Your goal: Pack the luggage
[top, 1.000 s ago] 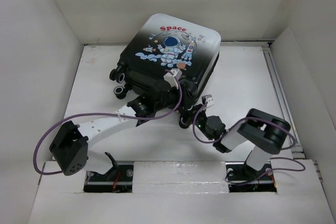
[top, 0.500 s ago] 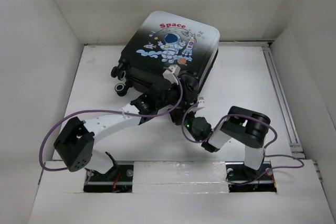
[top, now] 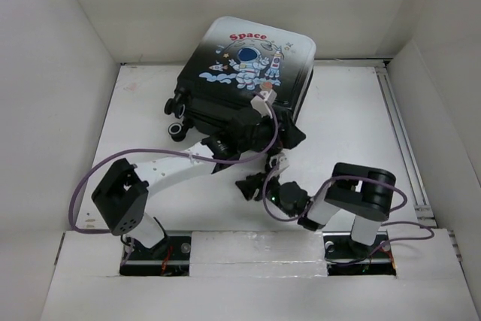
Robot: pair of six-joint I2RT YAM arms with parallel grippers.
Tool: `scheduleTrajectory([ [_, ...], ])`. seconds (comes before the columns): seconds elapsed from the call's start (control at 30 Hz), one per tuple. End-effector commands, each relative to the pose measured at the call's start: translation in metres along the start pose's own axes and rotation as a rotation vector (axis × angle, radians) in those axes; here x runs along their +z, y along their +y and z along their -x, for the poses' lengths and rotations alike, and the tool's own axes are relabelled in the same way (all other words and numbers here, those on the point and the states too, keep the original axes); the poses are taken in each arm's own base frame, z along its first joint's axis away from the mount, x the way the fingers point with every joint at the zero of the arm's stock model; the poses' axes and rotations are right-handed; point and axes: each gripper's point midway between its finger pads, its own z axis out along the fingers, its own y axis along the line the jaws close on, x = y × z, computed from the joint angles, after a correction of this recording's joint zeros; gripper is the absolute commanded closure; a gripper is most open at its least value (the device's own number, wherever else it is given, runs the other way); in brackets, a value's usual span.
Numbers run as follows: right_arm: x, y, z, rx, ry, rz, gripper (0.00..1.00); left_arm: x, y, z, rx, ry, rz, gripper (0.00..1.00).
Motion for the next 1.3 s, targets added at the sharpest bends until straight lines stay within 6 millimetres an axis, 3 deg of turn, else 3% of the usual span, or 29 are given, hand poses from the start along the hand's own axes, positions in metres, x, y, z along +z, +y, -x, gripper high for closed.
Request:
scheduleTrajectory([
  [0.0, -0.027, 0.093, 0.032, 0.002, -0.107, 0.379, 0.38, -0.042, -0.134, 0.106, 0.154, -0.335, -0.325, 0.00],
  [0.03, -0.030, 0.092, 0.034, -0.001, -0.101, 0.375, 0.34, -0.049, -0.134, 0.119, 0.173, -0.375, -0.295, 0.00],
  [0.07, -0.031, 0.090, 0.022, -0.021, -0.051, 0.363, 0.32, -0.058, -0.120, 0.135, 0.174, -0.421, -0.204, 0.00],
  [0.1, -0.031, 0.095, 0.018, -0.025, -0.033, 0.368, 0.30, -0.061, -0.114, 0.138, 0.183, -0.433, -0.162, 0.00],
  [0.13, -0.033, 0.101, 0.020, -0.049, -0.032, 0.378, 0.01, -0.068, -0.106, 0.153, 0.187, -0.467, -0.119, 0.00],
  [0.2, -0.034, 0.112, 0.002, -0.108, 0.037, 0.379, 0.00, -0.087, -0.081, 0.175, 0.167, -0.535, -0.016, 0.00],
  [0.27, -0.037, 0.126, 0.007, -0.163, 0.036, 0.396, 0.00, -0.098, -0.058, 0.179, 0.149, -0.558, 0.044, 0.00],
  [0.3, -0.040, 0.126, -0.004, -0.207, 0.090, 0.385, 0.00, -0.118, -0.050, 0.193, 0.133, -0.610, 0.062, 0.00],
  [0.33, -0.038, 0.135, 0.003, -0.224, 0.079, 0.383, 0.00, -0.127, -0.041, 0.197, 0.127, -0.636, 0.090, 0.00],
  [0.37, -0.040, 0.145, 0.020, -0.245, 0.055, 0.395, 0.07, -0.131, -0.022, 0.191, 0.108, -0.638, 0.138, 0.00],
  [0.43, -0.041, 0.150, 0.026, -0.301, 0.101, 0.377, 0.23, -0.168, 0.011, 0.203, 0.036, -0.763, 0.303, 0.00],
  [0.47, -0.043, 0.153, 0.034, -0.322, 0.105, 0.375, 0.54, -0.181, 0.029, 0.204, 0.009, -0.802, 0.378, 0.00],
  [0.5, -0.050, 0.163, 0.059, -0.335, 0.063, 0.385, 0.66, -0.187, 0.053, 0.194, -0.007, -0.807, 0.455, 0.00],
  [0.53, -0.053, 0.150, 0.059, -0.384, 0.105, 0.329, 0.76, -0.211, 0.076, 0.198, -0.035, -0.858, 0.540, 0.02],
  [0.6, -0.062, 0.161, 0.106, -0.415, 0.026, 0.300, 0.88, -0.220, 0.109, 0.184, -0.074, -0.841, 0.603, 0.02],
  [0.63, -0.063, 0.142, 0.111, -0.458, 0.051, 0.218, 0.89, -0.233, 0.132, 0.182, -0.086, -0.827, 0.661, 0.04],
  [0.73, -0.073, 0.126, 0.162, -0.452, -0.024, 0.145, 0.86, -0.243, 0.183, 0.159, -0.146, -0.760, 0.783, 0.04],
  [0.77, -0.071, 0.111, 0.178, -0.447, -0.042, 0.116, 0.84, -0.250, 0.195, 0.155, -0.151, -0.772, 0.832, 0.04],
  [0.8, -0.072, 0.105, 0.189, -0.442, -0.057, 0.115, 0.80, -0.248, 0.202, 0.151, -0.151, -0.768, 0.850, 0.02],
  [0.83, -0.079, 0.103, 0.206, -0.430, -0.089, 0.124, 0.71, -0.246, 0.207, 0.146, -0.160, -0.757, 0.859, 0.02],
  [0.93, -0.083, 0.080, 0.229, -0.434, -0.104, 0.090, 0.49, -0.229, 0.209, 0.154, -0.115, -0.714, 0.850, 0.00],
  [0.97, -0.089, 0.077, 0.238, -0.432, -0.122, 0.086, 0.46, -0.222, 0.218, 0.150, -0.095, -0.662, 0.889, 0.00],
  [1.07, -0.093, 0.064, 0.247, -0.433, -0.144, 0.077, 0.42, -0.206, 0.218, 0.153, -0.054, -0.589, 0.877, 0.00],
  [1.2, -0.085, 0.040, 0.233, -0.416, -0.093, 0.055, 0.42, -0.203, 0.226, 0.157, -0.049, -0.582, 0.890, 0.07],
  [1.23, -0.084, 0.040, 0.237, -0.406, -0.101, 0.067, 0.42, -0.203, 0.231, 0.156, -0.056, -0.572, 0.891, 0.11],
  [1.27, -0.081, 0.031, 0.228, -0.406, -0.078, 0.059, 0.42, -0.203, 0.231, 0.159, -0.058, -0.577, 0.876, 0.14],
])
